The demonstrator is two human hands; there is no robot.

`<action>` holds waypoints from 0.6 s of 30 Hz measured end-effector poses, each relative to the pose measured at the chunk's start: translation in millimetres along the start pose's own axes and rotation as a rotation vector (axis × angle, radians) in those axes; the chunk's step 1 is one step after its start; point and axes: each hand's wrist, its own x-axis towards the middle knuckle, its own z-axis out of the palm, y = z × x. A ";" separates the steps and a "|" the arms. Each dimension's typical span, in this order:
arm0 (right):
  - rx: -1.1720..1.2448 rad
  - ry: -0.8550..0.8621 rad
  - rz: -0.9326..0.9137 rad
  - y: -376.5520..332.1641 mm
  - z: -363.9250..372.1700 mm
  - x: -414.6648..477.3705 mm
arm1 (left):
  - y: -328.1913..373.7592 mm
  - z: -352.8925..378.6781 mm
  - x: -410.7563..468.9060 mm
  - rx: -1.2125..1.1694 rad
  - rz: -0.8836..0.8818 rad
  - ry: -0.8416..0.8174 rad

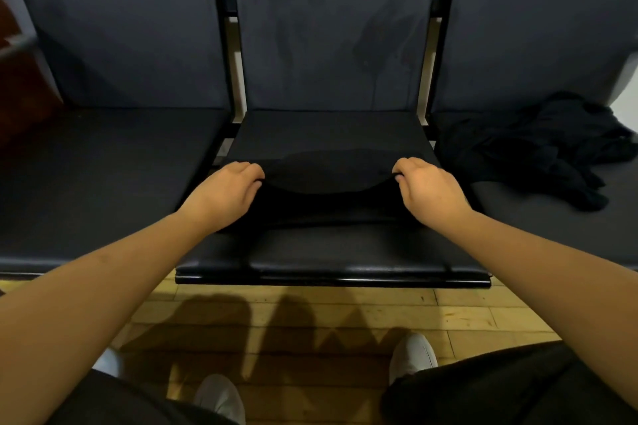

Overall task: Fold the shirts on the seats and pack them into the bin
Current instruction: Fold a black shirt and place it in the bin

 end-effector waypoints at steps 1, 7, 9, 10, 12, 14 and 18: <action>-0.005 0.009 -0.044 0.5 -3.5 -2.8 | 0.2 -5.2 -1.8 -0.024 0.019 -0.004; -0.214 -0.292 -0.214 6.5 -2.2 -21.5 | -8.7 -7.5 -24.5 0.032 0.158 -0.345; -0.243 -0.361 -0.167 4.3 -0.5 -22.5 | -11.9 -5.9 -27.0 0.019 0.121 -0.375; -0.261 -0.342 -0.149 3.3 0.0 -21.1 | -12.6 -6.2 -27.0 0.033 0.102 -0.376; -0.308 -0.277 -0.122 0.7 0.6 -17.7 | -14.3 -5.7 -25.7 0.052 0.066 -0.393; -0.287 -0.311 -0.075 -2.9 1.4 -16.8 | -16.1 -5.7 -24.9 -0.003 0.020 -0.438; -0.294 -0.375 -0.051 -3.3 3.1 -24.6 | -23.0 -15.8 -27.3 -0.053 -0.023 -0.511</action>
